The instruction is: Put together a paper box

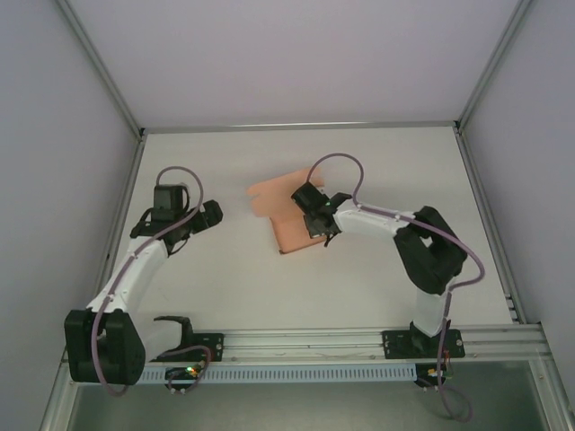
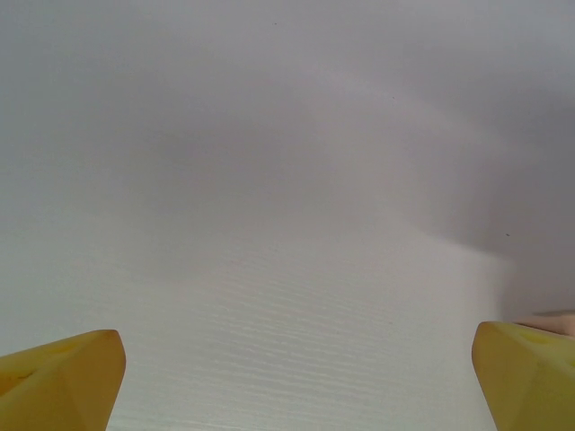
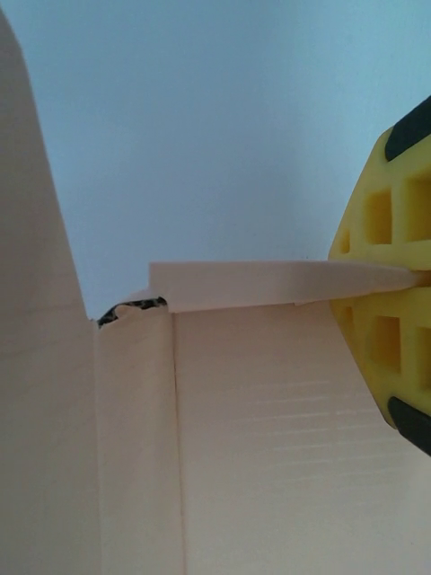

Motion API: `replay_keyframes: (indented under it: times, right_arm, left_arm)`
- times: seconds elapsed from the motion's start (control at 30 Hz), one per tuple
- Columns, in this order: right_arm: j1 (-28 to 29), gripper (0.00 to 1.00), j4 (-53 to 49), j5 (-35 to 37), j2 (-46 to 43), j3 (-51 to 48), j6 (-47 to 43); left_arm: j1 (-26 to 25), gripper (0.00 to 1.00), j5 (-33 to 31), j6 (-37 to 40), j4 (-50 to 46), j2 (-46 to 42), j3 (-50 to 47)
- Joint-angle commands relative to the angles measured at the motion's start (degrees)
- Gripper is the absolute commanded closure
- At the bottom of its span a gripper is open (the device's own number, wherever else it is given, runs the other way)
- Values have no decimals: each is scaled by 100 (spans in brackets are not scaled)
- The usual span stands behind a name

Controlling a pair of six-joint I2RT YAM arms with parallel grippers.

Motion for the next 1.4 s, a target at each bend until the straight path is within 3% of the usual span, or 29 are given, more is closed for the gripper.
replay_keyframes:
  times: [0.0,0.17,0.33,0.53,0.77,0.93,1.0,1.2,1.37]
  right_arm:
    - [11,97,-328,324,274,249,264]
    - [11,85,-335,211,490,324,449]
    - [-10,50,92,-88,-173,123,366]
    - [-340,31,494,-612,-1055,-260,60]
    - [-1250,4,1277,-2496,-1741,-425,-2483]
    - [-2036,3,783,-4642,-1348,245,-4339]
    - [-2156,4,245,-5163,-1022,656,-5173]
    - [-2211,8,-962,-5484,-125,1785,-6663]
    - [-2276,12,-1553,-5475,553,2604,-7046]
  left_arm:
    - [-3,0,-6,128,-138,-132,-70]
    - [-7,0,360,268,22,-95,-77]
    - [-175,0,1268,632,617,-103,-137]
    - [-656,0,1537,1142,773,272,182]
    - [-1036,1,1877,2351,130,1499,1346]
    - [-1053,10,2243,3169,-391,2294,2121]
    - [-1079,14,2509,3525,-603,2527,2346]
    - [-1196,28,2777,4230,-1292,3092,3018]
    - [-1184,38,2683,4422,-1552,3534,3463]
